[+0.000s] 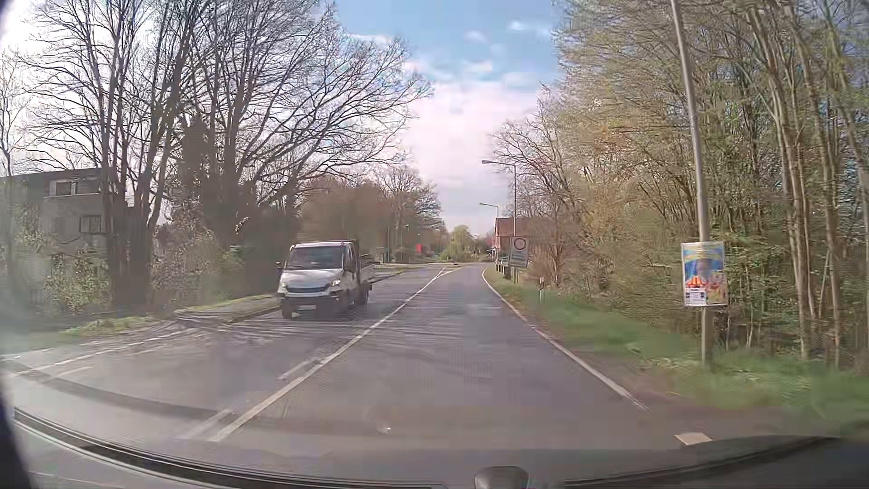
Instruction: Follow the waypoints while adhering to traffic rules and regulations
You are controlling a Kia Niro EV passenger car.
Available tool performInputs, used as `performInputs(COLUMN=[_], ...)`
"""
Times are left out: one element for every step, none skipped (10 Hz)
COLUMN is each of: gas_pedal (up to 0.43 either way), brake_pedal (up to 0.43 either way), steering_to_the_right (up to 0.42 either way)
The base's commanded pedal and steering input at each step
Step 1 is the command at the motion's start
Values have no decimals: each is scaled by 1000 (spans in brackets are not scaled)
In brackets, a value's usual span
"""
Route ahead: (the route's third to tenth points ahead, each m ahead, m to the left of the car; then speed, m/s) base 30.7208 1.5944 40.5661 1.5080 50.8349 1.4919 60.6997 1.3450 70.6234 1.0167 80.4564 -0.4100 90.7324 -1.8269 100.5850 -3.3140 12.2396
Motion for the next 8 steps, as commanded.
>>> performInputs(gas_pedal=[87, 87, 110, 110, 110, 110, 110, 110], brake_pedal=[0, 0, 0, 6, 0, 0, 0, 0], steering_to_the_right=[-2, -1, -1, -2, -1, 0, -1, -1])
